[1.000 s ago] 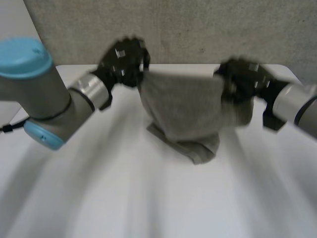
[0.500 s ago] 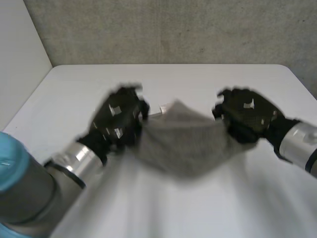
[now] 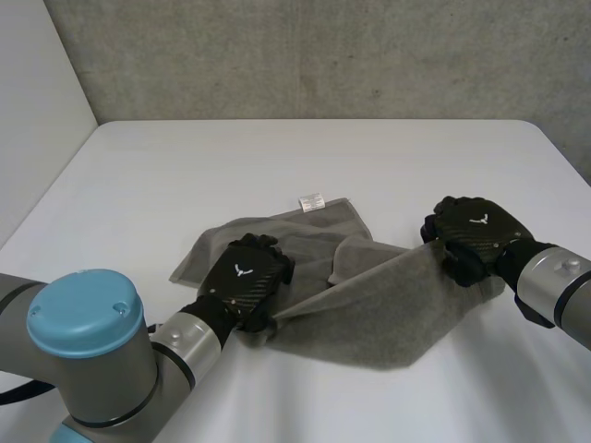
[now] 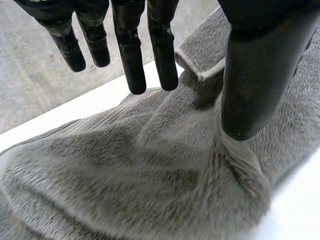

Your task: Fold the towel.

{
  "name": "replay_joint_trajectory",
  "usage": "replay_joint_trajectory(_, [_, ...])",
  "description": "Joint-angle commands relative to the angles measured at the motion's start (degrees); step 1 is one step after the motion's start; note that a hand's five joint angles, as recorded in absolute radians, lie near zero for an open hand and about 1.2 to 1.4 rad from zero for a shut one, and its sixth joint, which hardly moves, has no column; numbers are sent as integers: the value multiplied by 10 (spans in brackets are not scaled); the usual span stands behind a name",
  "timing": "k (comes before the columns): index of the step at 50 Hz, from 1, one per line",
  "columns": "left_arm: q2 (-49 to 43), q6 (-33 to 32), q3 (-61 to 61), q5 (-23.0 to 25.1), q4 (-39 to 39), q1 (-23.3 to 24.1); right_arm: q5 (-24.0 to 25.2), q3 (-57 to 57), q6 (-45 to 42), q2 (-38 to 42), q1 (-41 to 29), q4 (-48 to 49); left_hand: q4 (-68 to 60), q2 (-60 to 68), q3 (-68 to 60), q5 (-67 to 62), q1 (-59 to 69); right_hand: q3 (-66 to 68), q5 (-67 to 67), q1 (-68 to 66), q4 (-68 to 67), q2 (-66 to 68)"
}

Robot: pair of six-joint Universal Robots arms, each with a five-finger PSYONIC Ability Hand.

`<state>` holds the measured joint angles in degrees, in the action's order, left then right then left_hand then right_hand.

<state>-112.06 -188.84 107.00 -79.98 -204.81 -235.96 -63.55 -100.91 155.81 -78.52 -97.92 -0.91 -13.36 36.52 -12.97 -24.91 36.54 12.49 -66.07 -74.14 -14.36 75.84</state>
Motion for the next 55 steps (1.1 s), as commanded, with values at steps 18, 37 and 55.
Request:
replay_joint_trajectory(18, [2, 1, 6, -48, 4, -5, -30, 9, 43, 70, 50, 36, 34, -49, 30, 33, -50, -25, 505, 486, 44, -503])
replay_joint_trajectory(37, [18, -14, 15, -43, 9, -18, -33, -42, -24, -6, 13, 33, 34, -48, 30, 32, -48, -25, 497, 477, 44, -494])
replay_joint_trajectory(55, [62, -28, 30, -38, 76, 30, -36, -32, -19, -3, -46, 36, 34, -54, 30, 38, -55, -25, 116, 97, 44, -114])
